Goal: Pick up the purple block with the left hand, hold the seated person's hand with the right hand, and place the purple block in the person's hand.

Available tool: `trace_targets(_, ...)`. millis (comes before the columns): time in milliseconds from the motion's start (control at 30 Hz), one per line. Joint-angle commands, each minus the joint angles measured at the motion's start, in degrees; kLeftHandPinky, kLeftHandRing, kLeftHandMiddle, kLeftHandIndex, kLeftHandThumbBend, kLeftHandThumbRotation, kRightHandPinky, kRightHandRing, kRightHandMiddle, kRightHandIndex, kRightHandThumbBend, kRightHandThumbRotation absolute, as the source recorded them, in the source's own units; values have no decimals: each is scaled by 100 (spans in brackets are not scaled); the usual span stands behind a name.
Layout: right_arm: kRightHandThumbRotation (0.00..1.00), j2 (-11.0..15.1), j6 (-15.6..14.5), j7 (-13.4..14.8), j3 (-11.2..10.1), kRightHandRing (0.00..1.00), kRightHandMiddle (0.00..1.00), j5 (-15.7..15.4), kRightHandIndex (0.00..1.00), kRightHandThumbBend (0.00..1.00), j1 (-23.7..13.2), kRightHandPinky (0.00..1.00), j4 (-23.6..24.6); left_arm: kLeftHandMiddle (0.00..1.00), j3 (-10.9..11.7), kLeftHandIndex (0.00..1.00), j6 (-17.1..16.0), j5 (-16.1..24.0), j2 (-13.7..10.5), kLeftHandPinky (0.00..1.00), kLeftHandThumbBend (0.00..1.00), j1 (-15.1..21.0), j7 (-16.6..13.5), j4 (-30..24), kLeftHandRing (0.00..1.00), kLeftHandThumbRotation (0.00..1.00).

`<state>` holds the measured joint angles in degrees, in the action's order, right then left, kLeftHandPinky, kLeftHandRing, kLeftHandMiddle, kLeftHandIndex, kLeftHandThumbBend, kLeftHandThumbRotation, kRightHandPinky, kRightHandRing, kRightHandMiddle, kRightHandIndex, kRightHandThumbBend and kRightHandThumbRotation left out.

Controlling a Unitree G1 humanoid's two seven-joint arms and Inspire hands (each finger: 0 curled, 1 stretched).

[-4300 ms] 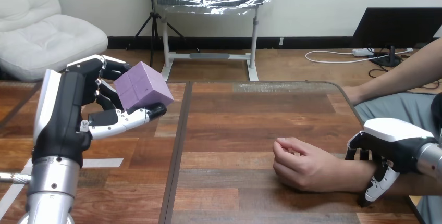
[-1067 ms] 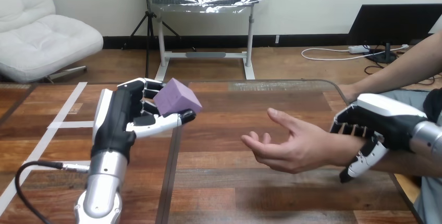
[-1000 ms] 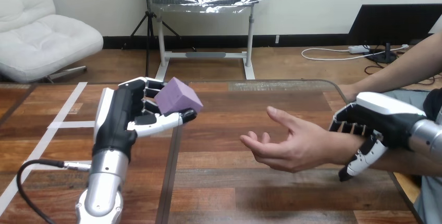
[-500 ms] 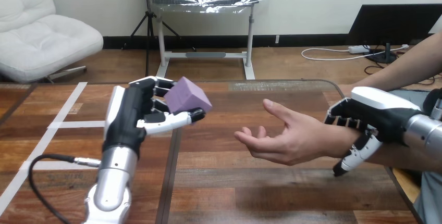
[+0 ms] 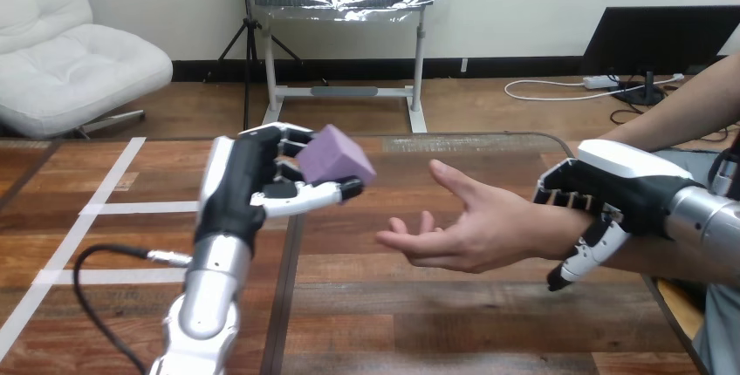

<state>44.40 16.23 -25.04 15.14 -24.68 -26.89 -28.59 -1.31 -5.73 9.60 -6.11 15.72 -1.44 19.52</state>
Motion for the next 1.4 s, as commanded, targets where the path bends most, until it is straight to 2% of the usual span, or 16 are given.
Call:
trace_targets(0,6,-309,-80,-56,-8,49,54,78,57,92,-157,44,172,38,-125,46,-128,34,98,27,61,586,-4,139,33,0)
trace_targets(900,10,-452,-440,-283,-44,49,54,83,58,91,-93,44,757,40,-580,47,-176,152,505,30,63,1032,-46,935,35,0)
trace_targets(1167,11,-497,-559,-337,-68,48,53,79,58,91,-48,43,954,43,-662,47,-51,198,611,32,62,1095,-34,1029,38,0)
trace_targets(1367,13,-511,-604,-364,-93,49,54,126,58,91,3,44,1084,44,-693,48,-105,171,661,34,62,1124,12,1155,39,0)
